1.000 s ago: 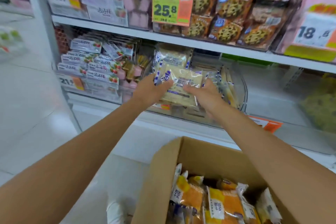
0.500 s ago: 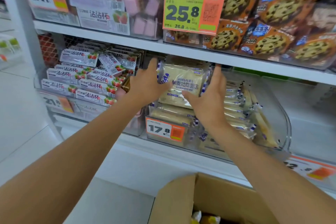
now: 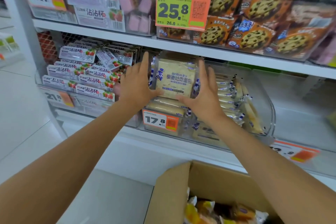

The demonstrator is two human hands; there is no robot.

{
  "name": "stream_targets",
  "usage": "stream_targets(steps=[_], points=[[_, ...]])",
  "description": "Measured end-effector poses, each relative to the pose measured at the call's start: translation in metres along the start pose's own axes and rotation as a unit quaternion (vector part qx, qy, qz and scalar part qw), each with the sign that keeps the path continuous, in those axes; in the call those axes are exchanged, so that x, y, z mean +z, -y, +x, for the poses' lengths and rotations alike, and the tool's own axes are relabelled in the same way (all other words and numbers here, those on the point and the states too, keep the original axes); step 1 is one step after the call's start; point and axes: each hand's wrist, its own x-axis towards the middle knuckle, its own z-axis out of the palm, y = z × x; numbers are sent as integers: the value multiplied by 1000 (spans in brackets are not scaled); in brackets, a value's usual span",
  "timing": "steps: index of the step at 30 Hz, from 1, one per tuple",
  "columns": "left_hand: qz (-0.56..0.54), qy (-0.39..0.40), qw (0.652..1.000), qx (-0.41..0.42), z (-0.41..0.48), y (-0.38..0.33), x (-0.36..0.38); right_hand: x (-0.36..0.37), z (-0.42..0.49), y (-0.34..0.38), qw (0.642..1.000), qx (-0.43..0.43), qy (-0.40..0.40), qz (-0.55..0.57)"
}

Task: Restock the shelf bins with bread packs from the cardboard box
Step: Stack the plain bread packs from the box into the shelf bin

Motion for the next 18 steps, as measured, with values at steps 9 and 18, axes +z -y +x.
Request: stream_targets(steps=[9,18], points=[[-216,62,974,-18,-114,-68,9,-45,-94,-16,998,-15,-29,-62],[-221,321,920,-44,-238,-120,103,-102,-269,-151,953,227,188,-71]])
